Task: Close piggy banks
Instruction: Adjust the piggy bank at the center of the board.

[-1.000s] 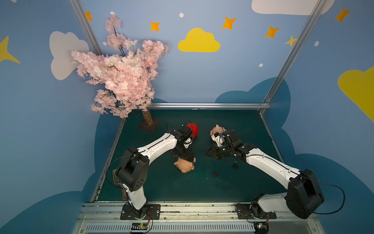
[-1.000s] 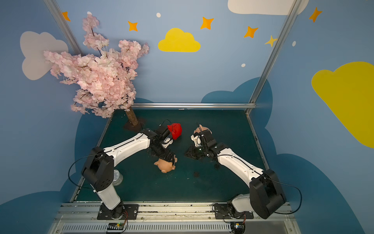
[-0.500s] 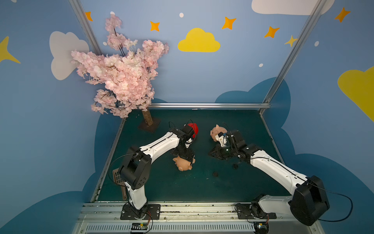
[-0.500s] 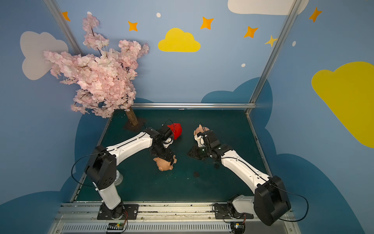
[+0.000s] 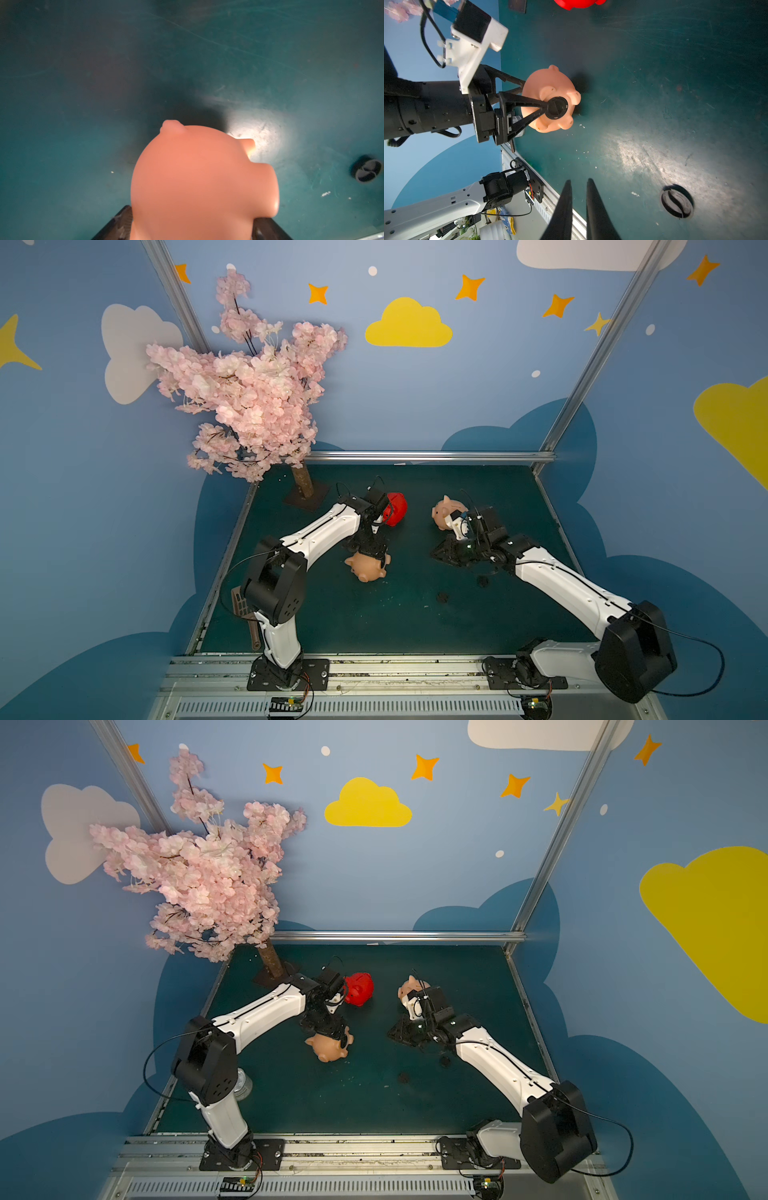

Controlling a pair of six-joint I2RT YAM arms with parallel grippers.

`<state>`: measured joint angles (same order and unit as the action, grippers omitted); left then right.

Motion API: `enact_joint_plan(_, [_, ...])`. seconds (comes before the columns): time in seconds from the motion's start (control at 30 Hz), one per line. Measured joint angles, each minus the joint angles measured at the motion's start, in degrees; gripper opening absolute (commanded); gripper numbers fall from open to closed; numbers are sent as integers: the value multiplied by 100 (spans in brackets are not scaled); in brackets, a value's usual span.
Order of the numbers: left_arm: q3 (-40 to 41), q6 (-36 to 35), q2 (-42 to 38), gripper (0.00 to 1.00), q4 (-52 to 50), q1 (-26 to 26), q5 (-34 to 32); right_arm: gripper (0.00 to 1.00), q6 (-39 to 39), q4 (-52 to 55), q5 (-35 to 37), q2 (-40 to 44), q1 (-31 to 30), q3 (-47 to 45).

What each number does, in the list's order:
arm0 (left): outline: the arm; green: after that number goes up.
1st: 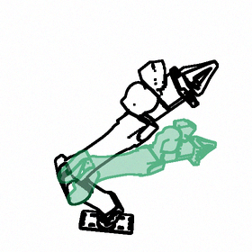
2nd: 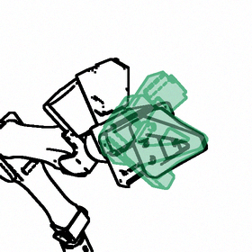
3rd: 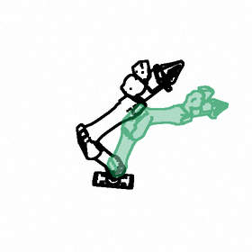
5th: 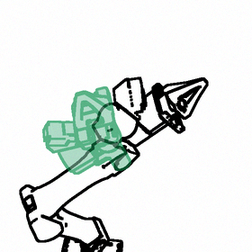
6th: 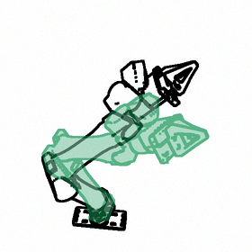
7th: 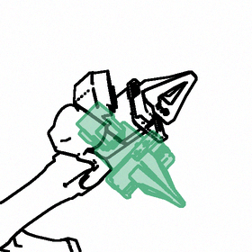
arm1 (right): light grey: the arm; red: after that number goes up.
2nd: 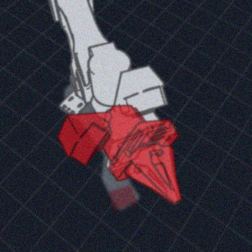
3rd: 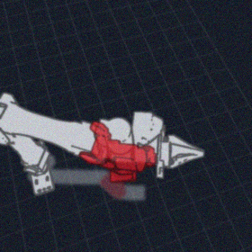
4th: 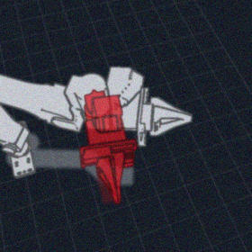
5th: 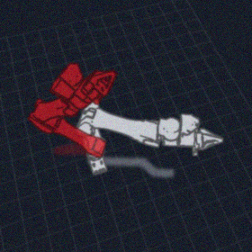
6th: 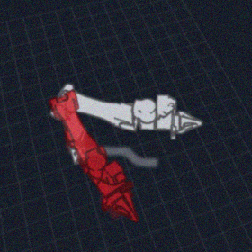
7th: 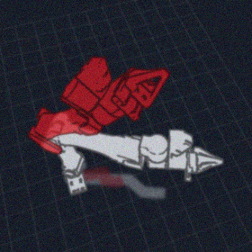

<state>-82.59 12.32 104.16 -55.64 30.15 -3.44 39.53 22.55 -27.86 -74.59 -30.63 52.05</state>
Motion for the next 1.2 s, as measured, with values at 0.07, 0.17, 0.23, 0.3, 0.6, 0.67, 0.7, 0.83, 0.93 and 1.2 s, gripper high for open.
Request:
enact_joint_plan(0.07, [-31,15,26,82,20,-74,-4,16,-11,-2,-13,0,20,0])
enact_joint_plan(0.17, [-144,74,118,81,20,-212,-9,16,-24,-17,-24,2,50,-13])
enact_joint_plan(0.23, [-282,105,223,81,24,-345,-24,16,-37,-50,-26,20,59,-66])
enact_joint_plan(0.3, [-442,125,345,80,42,-487,-44,16,-37,-52,-28,44,76,-122])
enact_joint_plan(0.6, [-1375,142,1307,80,380,-1023,-634,16,-72,-55,-39,70,151,-173])
enact_joint_plan(0.67, [-1578,140,1635,80,376,-1139,-813,16,-81,-55,-44,94,175,-173])
enact_joint_plan(0.7, [-1705,138,1799,80,367,-1196,-907,16,-81,-55,-46,116,188,-177])
enact_joint_plan(0.83, [-2214,120,2177,80,260,-1368,-1088,16,-83,-55,-55,166,223,-188])
enact_joint_plan(0.93, [-2559,105,2218,82,175,-1408,-1123,15,-83,-55,-61,197,251,-221])
enact_joint_plan(1.2, [-2968,76,2131,86,37,-1377,-1071,16,-83,-63,-109,214,308,-256])
